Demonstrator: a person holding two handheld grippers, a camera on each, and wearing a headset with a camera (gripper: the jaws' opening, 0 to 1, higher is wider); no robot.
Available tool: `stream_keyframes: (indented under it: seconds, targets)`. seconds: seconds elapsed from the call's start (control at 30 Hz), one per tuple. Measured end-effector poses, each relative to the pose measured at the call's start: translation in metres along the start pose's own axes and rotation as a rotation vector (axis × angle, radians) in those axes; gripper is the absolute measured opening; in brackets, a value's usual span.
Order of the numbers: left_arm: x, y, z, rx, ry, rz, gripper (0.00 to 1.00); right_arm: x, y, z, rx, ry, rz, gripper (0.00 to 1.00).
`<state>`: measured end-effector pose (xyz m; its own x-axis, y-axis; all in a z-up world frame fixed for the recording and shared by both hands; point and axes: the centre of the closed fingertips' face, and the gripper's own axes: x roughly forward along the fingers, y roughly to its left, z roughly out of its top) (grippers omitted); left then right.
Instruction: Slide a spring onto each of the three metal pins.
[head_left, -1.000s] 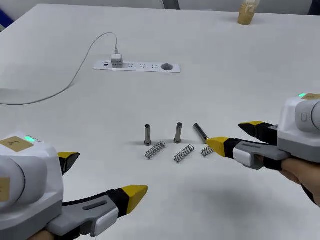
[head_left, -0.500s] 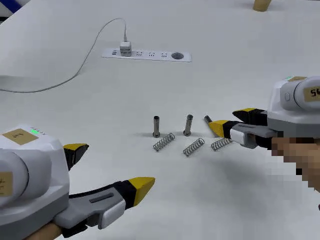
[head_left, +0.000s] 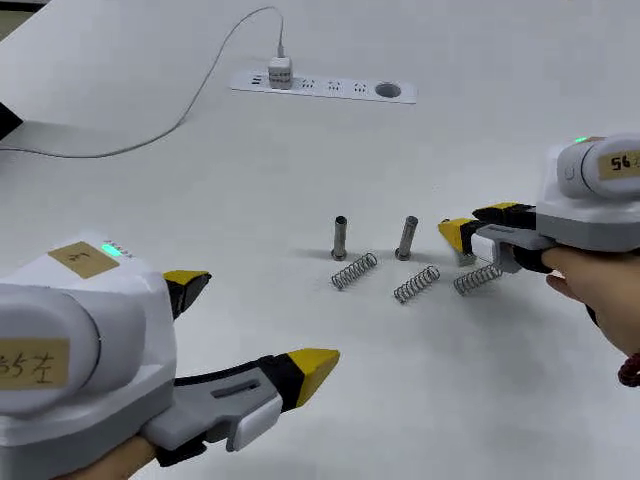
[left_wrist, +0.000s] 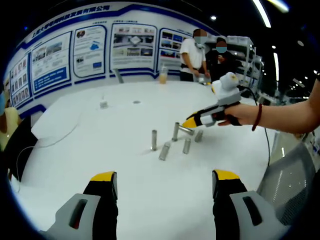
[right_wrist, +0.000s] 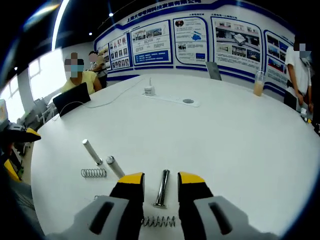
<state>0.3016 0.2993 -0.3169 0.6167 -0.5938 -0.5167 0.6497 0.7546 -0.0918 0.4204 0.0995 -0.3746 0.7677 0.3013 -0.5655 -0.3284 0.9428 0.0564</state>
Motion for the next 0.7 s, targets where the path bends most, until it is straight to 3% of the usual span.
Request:
stream_keyframes:
  seconds: [0.33,0.7]
  targets:
    - [0.004,0.001,-0.005,0.006,0.01,-0.009,0.78,0.019,-0.004,-0.006,0.012,0.01,-0.011,0.19]
    - [0.003,0.004,-0.004,0.0,0.001,0.0,0.76,0.021,-0.006,-0.013,0.02,0.037,-0.014,0.13]
